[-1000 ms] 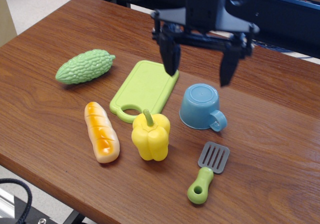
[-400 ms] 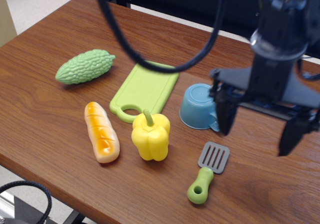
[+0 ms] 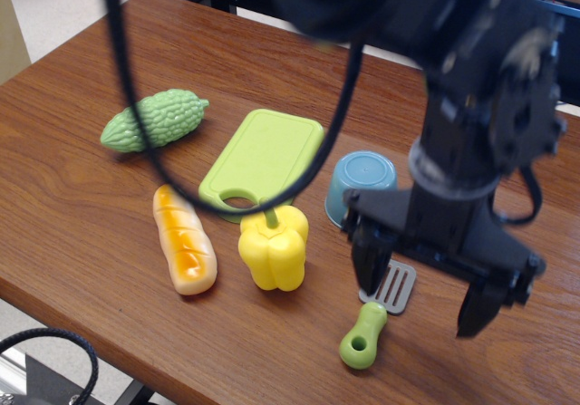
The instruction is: Put spatula on cutting board
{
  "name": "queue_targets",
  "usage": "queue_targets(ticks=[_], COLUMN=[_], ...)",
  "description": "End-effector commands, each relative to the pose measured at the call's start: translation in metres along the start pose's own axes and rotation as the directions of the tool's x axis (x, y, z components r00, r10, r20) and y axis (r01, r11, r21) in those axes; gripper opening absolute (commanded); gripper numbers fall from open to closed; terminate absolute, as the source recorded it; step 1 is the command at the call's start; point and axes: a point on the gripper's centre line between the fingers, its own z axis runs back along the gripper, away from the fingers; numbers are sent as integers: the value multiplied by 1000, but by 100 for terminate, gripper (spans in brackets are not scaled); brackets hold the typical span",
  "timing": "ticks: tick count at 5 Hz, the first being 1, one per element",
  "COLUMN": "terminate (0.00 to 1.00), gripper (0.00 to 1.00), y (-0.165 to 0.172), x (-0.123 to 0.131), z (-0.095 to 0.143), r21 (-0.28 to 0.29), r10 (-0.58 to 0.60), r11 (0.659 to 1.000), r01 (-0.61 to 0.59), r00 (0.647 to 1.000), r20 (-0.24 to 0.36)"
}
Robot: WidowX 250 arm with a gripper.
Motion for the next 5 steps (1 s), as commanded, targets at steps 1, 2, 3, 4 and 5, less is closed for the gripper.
queue_targets(ticks=[1, 2, 3, 4, 5], terminate=[0, 0, 0, 0, 0], gripper=[100, 100, 100, 100, 100], y=[17, 27, 34, 37, 35], x=[-11, -11, -10, -12, -11], z=[-3, -16, -26, -37, -38], r21=[9, 39, 59, 84, 73], r10=[-9, 0, 9, 17, 27], r11=[1000, 999, 998, 996, 997], r01=[9, -3, -15, -26, -35], r00=[998, 996, 995, 994, 994], r20=[66, 87, 100, 110, 108])
